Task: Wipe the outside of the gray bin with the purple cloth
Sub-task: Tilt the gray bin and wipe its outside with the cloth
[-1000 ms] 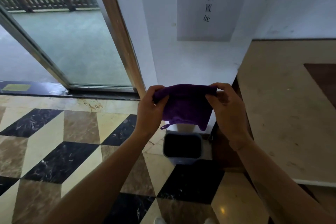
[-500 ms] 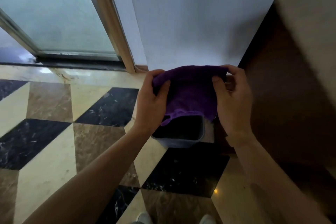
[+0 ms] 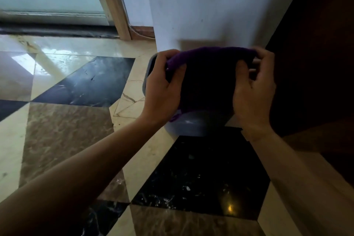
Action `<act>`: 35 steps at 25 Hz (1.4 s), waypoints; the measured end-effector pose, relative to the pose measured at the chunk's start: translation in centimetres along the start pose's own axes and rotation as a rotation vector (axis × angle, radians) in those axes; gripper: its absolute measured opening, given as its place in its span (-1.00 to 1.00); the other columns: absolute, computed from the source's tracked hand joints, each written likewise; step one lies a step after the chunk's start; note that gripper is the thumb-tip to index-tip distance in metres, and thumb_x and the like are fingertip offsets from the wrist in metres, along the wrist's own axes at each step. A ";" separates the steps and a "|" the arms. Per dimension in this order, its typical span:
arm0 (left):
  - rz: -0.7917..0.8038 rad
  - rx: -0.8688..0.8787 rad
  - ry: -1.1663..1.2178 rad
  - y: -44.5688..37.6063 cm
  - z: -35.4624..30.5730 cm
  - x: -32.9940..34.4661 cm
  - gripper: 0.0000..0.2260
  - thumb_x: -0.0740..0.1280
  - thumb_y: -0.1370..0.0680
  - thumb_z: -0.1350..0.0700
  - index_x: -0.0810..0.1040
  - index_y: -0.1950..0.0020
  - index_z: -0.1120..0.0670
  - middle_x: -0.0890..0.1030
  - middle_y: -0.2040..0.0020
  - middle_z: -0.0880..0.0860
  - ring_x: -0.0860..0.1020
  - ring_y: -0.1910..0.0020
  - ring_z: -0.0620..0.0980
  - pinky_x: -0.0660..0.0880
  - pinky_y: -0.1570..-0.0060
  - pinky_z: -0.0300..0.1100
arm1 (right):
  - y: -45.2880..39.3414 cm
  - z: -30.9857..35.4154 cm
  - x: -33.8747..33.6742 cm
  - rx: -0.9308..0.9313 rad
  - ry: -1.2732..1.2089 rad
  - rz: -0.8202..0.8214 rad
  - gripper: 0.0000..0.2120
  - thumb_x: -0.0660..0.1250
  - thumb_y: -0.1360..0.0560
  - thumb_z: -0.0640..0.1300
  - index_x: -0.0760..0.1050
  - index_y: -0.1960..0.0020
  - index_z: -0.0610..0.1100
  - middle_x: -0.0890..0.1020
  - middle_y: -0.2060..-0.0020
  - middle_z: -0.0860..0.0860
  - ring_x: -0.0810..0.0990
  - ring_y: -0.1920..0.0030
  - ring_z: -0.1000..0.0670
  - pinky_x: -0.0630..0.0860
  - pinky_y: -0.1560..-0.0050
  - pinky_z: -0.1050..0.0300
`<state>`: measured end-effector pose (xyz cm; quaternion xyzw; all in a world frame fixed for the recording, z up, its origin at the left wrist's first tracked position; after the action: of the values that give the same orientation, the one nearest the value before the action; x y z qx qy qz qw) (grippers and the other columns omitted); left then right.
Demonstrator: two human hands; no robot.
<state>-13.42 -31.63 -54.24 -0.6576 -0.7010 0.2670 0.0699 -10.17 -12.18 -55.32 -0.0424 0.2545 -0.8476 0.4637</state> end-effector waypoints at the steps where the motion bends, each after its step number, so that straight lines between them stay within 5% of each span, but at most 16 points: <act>1: 0.010 -0.004 0.001 0.2 0.3 0.1 -0.84 0.27 -0.60 0.23 0.45 -0.16 0.05 0.57 -0.03 0.02 0.51 0.01 -0.21 0.47 0.00 -0.33 | 0.5 -0.4 0.0 0.008 0.010 -0.021 -0.85 0.22 -0.64 -0.01 0.38 -0.20 0.07 0.52 0.05 0.25 0.56 0.09 0.25 0.51 0.09 0.33; 9: -0.040 -0.065 0.063 1.3 1.4 0.4 -0.83 0.26 -0.60 0.22 0.46 -0.19 0.12 0.53 0.00 -0.16 0.50 0.01 -0.29 0.48 -0.02 -0.29 | 3.0 0.0 0.2 0.009 0.056 -0.098 -0.84 0.21 -0.65 -0.01 0.39 -0.23 0.06 0.52 -0.05 0.13 0.57 -0.03 0.06 0.56 -0.07 0.03; 12: 0.019 0.063 0.061 2.7 -0.8 2.4 -0.80 0.29 -0.56 0.27 0.46 -0.16 0.11 0.53 0.00 -0.13 0.52 0.00 -0.27 0.47 -0.01 -0.32 | 4.7 -1.6 -1.1 0.188 0.132 -0.314 -0.71 0.19 -0.64 -0.01 0.41 -0.32 -0.07 0.39 -0.17 0.06 0.48 -0.21 -0.03 0.45 -0.26 -0.09; 15: 0.209 0.101 0.030 5.4 -2.4 5.0 -0.79 0.31 -0.54 0.25 0.49 -0.17 0.13 0.58 -0.04 0.04 0.56 -0.02 -0.07 0.53 -0.02 -0.08 | 8.3 -3.3 -1.0 0.568 -0.075 -0.427 -0.57 0.13 -0.64 0.14 0.27 -0.49 0.12 0.24 -0.42 -0.05 0.39 -0.36 -0.09 0.44 -0.34 -0.13; 18: 0.484 0.078 0.083 7.3 -2.0 6.9 -0.77 0.30 -0.58 0.25 0.50 -0.24 0.20 0.59 -0.07 0.11 0.57 -0.04 0.02 0.53 -0.01 0.07 | 9.6 -3.3 0.4 0.496 -0.406 -0.310 -0.45 0.04 -0.61 0.24 0.07 -0.56 0.20 0.15 -0.56 -0.01 0.31 -0.48 -0.02 0.35 -0.44 -0.09; 21: 0.749 -0.109 0.258 7.4 -1.9 7.4 -0.72 0.22 -0.62 0.24 0.45 -0.33 0.19 0.58 -0.17 0.15 0.55 -0.16 0.04 0.49 -0.18 0.06 | 9.5 -3.0 0.3 0.448 -0.638 -0.304 -0.47 0.08 -0.62 0.16 0.20 -0.51 -0.06 0.37 -0.40 -0.19 0.51 -0.27 -0.07 0.49 -0.28 -0.05; 25: 1.032 -0.331 0.416 7.2 -1.6 7.0 -0.58 0.20 -0.53 0.27 0.41 -0.39 0.07 0.57 -0.15 0.05 0.55 -0.14 -0.08 0.49 -0.15 -0.16 | 9.6 -2.5 -1.0 0.368 -0.373 -0.434 -0.56 0.23 -0.55 0.20 0.37 -0.26 -0.10 0.54 -0.15 -0.08 0.61 -0.03 0.10 0.55 0.04 0.24; 27: 0.958 -0.172 0.141 5.1 -0.2 5.7 -0.58 0.19 -0.49 0.19 0.49 -0.32 -0.04 0.61 -0.10 0.00 0.57 -0.10 -0.07 0.50 -0.14 -0.12 | 8.8 -2.6 -1.7 0.318 -0.273 -0.431 -0.60 0.27 -0.54 0.17 0.38 -0.23 -0.08 0.54 -0.14 -0.05 0.59 -0.03 0.11 0.54 0.06 0.26; 30: 0.565 0.181 -0.649 0.7 3.0 1.8 -0.67 0.16 -0.55 0.04 0.56 -0.26 0.01 0.60 -0.13 0.05 0.52 -0.13 0.07 0.44 -0.13 0.00 | 8.2 -2.8 -2.6 0.217 -0.084 -0.377 -0.68 0.27 -0.56 0.11 0.39 -0.19 -0.06 0.51 -0.13 -0.10 0.55 -0.07 -0.01 0.54 -0.03 0.09; 32: 0.618 0.198 -0.996 -0.1 5.9 0.6 -0.60 0.02 -0.63 -0.12 0.55 -0.23 0.00 0.58 -0.10 0.07 0.51 -0.10 0.11 0.39 -0.10 0.03 | 8.5 -2.7 -3.0 0.146 0.074 -0.339 -0.65 0.28 -0.55 0.11 0.41 -0.20 -0.09 0.49 -0.16 -0.14 0.52 -0.10 0.02 0.51 -0.09 0.13; 35: 0.798 0.280 -0.968 1.1 7.9 1.4 -0.40 -0.21 -0.57 -0.27 0.53 -0.02 0.02 0.56 0.14 -0.02 0.57 0.15 0.04 0.38 0.17 -0.09 | 9.2 -2.7 -2.7 0.080 0.246 -0.249 -0.56 0.27 -0.54 0.13 0.44 -0.23 -0.19 0.47 -0.21 -0.23 0.46 -0.09 0.14 0.37 0.02 0.50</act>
<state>-16.18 -32.52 -61.77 -0.6576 -0.3131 0.6281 -0.2740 -2.43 -12.97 -61.55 0.0488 0.2680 -0.9067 0.3221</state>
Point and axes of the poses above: each hand's wrist, its own y-axis away from the middle knuckle, its own x-axis out of the palm, z = x × y, the point moved 6 cm from there along -y, towards the middle knuckle
